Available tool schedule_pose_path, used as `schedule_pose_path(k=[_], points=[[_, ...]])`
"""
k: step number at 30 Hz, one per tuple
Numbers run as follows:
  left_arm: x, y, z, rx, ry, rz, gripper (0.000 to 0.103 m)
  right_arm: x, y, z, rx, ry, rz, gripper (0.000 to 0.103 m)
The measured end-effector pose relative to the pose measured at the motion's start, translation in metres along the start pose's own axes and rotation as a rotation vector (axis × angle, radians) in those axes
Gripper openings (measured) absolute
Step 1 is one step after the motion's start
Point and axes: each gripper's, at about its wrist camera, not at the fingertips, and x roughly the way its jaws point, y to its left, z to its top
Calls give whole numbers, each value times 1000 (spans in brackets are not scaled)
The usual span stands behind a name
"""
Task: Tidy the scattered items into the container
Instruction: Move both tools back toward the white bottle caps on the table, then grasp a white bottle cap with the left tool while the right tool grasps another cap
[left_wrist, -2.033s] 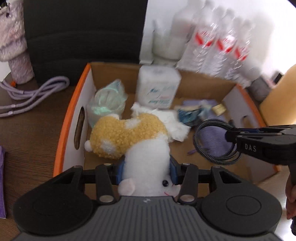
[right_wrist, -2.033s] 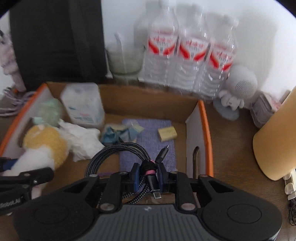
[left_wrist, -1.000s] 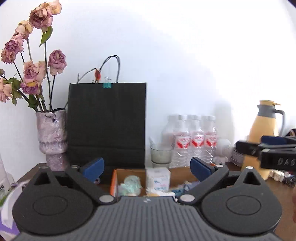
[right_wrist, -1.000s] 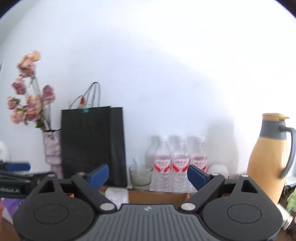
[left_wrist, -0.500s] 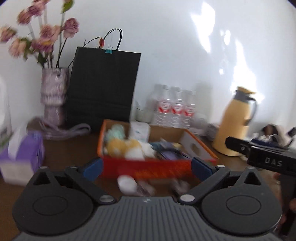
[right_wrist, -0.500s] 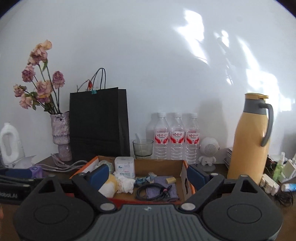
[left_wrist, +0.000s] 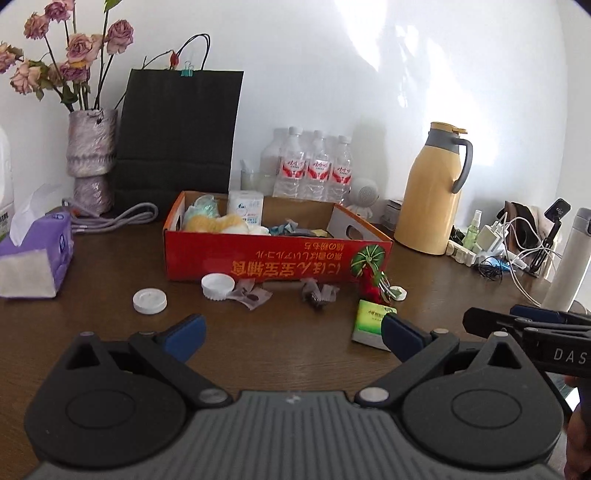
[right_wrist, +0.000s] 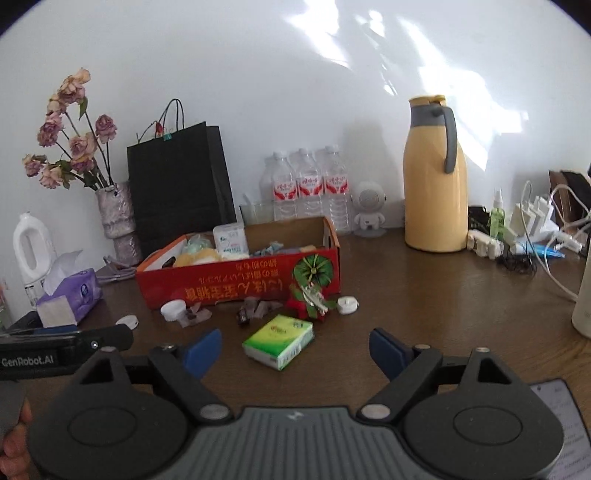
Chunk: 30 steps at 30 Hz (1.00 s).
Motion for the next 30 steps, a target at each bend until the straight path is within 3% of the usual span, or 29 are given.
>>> schedule_pose_path(k=[9,11,14,16,20,22,23,27,30], points=[[40,64,17,42,54,209,99,46,27,12,-76,49,77,86],[54,78,22,55,55,203,98,58,35,15,-96,53,93,85],[88,96,31,78,108,195,84,76,45,21,-130,67,85,84],[108,104,33,80,153,229,76,90,45,25,-138,82,58,82],[125,112,29,50,181,210,68,110,43,33,-120,122,115,70],[130,112,28,52,195,205,53,121,48,35,-104,151,170,70],[132,112,27,55,203,202,40,128,54,36,-108,166,195,70],[129,113,26,34,195,194,40,158,94,43,-206,185,281,70],[116,123,29,-30,141,222,40,188,121,49,-235,224,344,68]])
